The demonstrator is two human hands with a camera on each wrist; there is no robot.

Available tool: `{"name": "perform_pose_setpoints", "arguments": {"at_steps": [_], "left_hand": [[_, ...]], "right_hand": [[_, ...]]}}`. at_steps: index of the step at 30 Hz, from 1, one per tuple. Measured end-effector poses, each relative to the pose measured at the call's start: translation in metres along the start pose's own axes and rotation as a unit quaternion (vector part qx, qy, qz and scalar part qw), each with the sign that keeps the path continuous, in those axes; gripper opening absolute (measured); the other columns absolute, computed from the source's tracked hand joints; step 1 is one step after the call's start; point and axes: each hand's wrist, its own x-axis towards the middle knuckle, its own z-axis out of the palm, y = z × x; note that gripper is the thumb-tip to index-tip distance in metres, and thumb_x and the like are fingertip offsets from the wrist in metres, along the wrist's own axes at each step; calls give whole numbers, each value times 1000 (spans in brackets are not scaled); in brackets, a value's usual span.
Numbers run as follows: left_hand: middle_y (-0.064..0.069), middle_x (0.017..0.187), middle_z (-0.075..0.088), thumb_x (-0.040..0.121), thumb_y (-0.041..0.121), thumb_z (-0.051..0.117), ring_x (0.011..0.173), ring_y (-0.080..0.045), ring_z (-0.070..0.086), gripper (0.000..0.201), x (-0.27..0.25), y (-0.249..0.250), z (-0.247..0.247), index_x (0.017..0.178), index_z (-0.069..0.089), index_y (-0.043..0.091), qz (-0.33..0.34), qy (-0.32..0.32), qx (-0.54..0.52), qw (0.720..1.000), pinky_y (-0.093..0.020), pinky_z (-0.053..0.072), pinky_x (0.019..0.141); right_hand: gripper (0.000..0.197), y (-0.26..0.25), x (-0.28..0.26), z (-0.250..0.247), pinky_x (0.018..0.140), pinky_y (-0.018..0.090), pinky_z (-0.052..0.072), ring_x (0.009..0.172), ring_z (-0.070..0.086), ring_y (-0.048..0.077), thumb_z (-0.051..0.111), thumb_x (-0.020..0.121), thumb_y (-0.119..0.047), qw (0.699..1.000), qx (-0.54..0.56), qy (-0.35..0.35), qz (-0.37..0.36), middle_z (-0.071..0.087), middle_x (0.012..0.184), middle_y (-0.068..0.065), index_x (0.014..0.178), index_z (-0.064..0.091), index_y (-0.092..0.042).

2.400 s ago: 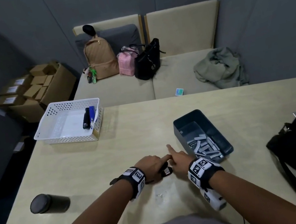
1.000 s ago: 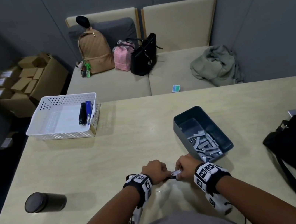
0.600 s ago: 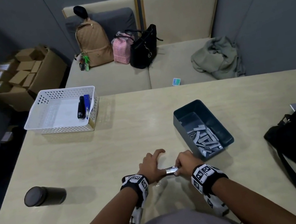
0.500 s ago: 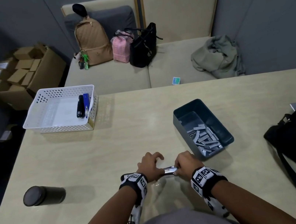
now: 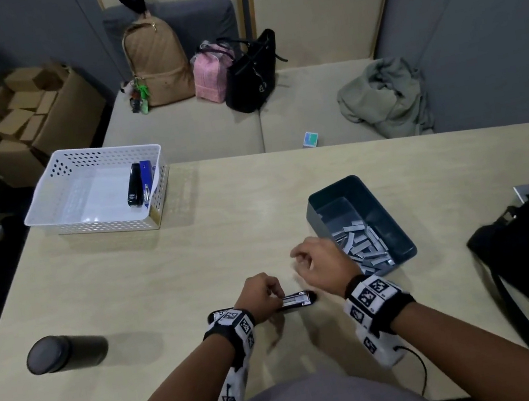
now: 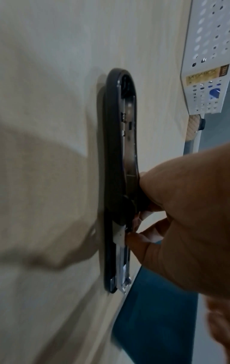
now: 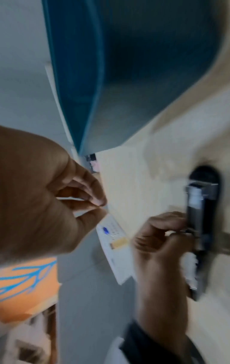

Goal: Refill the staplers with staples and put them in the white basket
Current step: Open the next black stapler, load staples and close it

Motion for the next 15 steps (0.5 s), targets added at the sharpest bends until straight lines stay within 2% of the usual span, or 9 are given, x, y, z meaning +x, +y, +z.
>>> {"name": "perform_pose_setpoints", "arguments": {"at_steps": [3, 5, 7, 9, 11, 13, 15], "left_hand": [[7, 71, 56, 69, 3, 67, 70, -13, 52, 14, 9, 4, -6, 77, 76, 11, -8, -15, 1, 1000, -18, 37, 61], [2, 72, 62, 68, 3, 67, 69, -13, 54, 14, 14, 7, -9, 76, 76, 11, -9, -26, -1, 1000, -17, 38, 62], [-6, 77, 70, 69, 2, 67, 68, -12, 54, 14, 19, 9, -11, 77, 77, 9, -2, -29, -3, 1000, -9, 37, 55], [-11, 81, 73, 70, 0, 66, 65, -12, 55, 14, 24, 10, -13, 78, 76, 6, 5, -27, -8, 1000, -2, 34, 50], [-10, 78, 72, 70, 0, 65, 60, -9, 54, 15, 27, 11, -16, 79, 76, 6, 2, -24, -15, 1000, -2, 37, 50], [-7, 74, 69, 71, 0, 64, 57, -1, 52, 15, 29, 12, -16, 79, 76, 5, -1, -21, -16, 1000, -2, 37, 50], [-8, 77, 70, 71, 0, 65, 58, -4, 52, 14, 31, 12, -15, 79, 76, 5, 0, -14, -11, 1000, -3, 37, 51]], "right_hand": [[18, 11, 20, -33, 77, 25, 54, 78, 64, 14, 56, 87, -11, 988, 66, 129, 55, 68, 90, -1, 95, 73, -13], [19, 34, 30, -51, 77, 30, 56, 77, 67, 21, 54, 86, -8, 980, 54, 145, 127, 72, 89, 5, 90, 72, -14], [23, 58, 36, -61, 85, 31, 54, 89, 67, 28, 51, 87, -4, 973, 16, 96, 208, 72, 99, 12, 94, 72, -11], [25, 82, 36, -63, 88, 32, 51, 99, 66, 33, 53, 86, -2, 965, -26, 32, 260, 71, 106, 17, 99, 73, -8], [23, 96, 34, -61, 88, 33, 54, 98, 67, 32, 58, 84, -3, 959, -73, -25, 272, 71, 106, 18, 101, 73, -7], [20, 100, 33, -59, 86, 34, 56, 95, 68, 30, 61, 83, -5, 957, -114, -52, 260, 72, 103, 16, 100, 73, -9], [16, 98, 35, -59, 82, 33, 54, 92, 68, 30, 63, 82, -7, 957, -138, -69, 246, 68, 97, 12, 92, 73, -14]]}}
